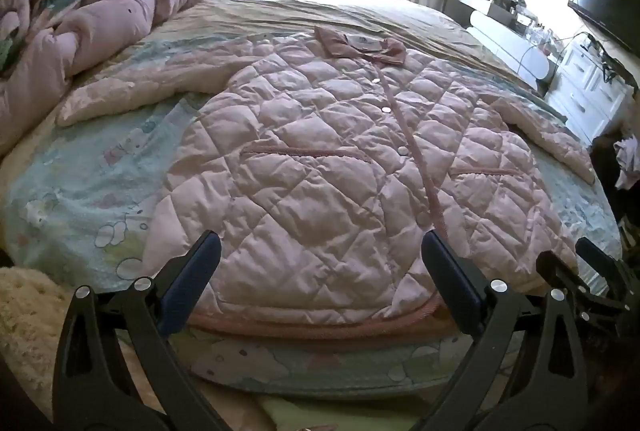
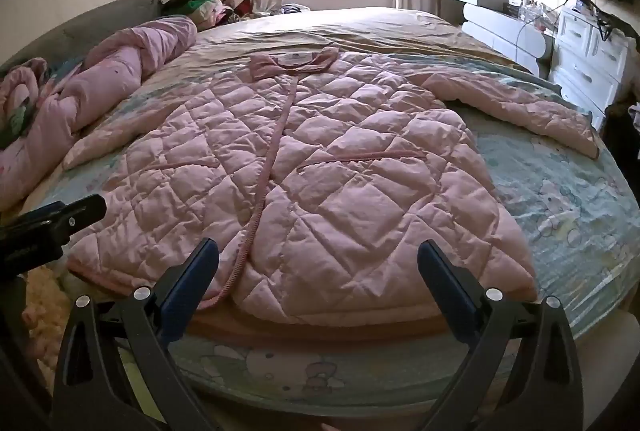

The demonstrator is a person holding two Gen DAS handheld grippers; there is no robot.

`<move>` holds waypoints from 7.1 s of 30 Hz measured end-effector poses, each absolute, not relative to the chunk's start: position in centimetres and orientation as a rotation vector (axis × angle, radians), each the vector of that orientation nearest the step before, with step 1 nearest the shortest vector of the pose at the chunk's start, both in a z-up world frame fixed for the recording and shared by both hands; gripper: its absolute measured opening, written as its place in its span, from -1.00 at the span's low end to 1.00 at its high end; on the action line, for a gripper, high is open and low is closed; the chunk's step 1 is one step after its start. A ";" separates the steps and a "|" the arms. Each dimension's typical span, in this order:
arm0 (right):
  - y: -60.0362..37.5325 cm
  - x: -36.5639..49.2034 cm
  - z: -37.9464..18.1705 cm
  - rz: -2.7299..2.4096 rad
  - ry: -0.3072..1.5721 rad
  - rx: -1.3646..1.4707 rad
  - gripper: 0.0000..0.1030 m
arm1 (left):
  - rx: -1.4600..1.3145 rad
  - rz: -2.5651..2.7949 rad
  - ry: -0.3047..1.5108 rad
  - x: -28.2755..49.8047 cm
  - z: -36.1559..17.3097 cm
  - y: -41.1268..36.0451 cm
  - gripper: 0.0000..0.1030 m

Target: Fold large clothes

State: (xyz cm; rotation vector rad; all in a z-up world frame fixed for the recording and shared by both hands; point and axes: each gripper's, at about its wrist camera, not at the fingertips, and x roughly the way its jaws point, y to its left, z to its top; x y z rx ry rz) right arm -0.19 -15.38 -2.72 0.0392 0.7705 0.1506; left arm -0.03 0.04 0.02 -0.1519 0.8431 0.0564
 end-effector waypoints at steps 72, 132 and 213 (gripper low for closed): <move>-13.9 0.9 -2.3 0.176 0.740 0.016 0.92 | -0.136 0.076 0.842 1.0 0.3 0.6 0.82; -31.3 24.5 -1.5 -0.131 0.766 0.309 0.92 | -0.121 0.037 0.909 24.7 0.2 -2.0 0.82; -15.5 35.5 -4.6 0.306 0.800 0.175 -0.34 | -0.262 -0.088 0.911 28.5 -2.9 9.3 0.82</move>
